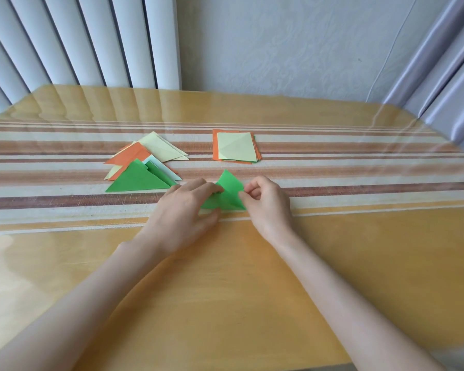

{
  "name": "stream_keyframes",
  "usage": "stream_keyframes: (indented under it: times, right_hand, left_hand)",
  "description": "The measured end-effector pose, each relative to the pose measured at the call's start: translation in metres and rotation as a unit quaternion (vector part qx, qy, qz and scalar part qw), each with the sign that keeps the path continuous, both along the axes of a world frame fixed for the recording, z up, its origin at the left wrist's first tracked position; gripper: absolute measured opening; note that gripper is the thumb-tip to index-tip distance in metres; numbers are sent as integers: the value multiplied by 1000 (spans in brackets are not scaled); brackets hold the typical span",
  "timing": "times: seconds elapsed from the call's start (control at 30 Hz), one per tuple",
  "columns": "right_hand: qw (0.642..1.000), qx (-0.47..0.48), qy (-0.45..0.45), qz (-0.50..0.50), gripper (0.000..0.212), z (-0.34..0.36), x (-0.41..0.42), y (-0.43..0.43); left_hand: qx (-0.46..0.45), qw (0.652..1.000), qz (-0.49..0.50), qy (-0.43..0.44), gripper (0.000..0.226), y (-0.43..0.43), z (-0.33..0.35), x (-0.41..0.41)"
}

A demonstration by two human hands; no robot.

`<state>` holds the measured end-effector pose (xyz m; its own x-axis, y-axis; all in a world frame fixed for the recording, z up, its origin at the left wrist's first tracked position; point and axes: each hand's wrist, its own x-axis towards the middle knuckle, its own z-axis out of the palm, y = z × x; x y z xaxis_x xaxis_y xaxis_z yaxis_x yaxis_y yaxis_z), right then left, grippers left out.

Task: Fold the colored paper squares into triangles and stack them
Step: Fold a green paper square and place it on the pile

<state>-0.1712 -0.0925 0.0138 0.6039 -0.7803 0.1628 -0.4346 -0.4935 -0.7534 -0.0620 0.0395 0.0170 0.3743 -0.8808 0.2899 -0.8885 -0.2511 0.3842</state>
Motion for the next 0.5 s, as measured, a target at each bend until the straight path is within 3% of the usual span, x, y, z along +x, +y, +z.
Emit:
stream_keyframes:
  times: [0.13, 0.27, 0.37, 0.43, 0.5]
  right_hand:
    - [996, 17, -15, 90, 10, -1, -7, -15]
    - [989, 0, -31, 146, 11, -5, -9, -22]
    - [976, -140, -32, 162, 11, -11, -11, -18]
    - [945, -269, -27, 183, 14, -16, -13, -16]
    - [920, -334, -15, 203, 13, -22, -16, -18]
  left_hand:
    - [15, 995, -96, -20, 43, 17, -3, -12]
    - [-18, 993, -120, -3, 40, 14, -15, -4]
    - [-36, 996, -82, 6, 34, 9, -23, 8]
    - [-46, 998, -51, -11, 37, 9, -26, 11]
    - [-61, 997, -36, -8, 46, 10, -26, 13]
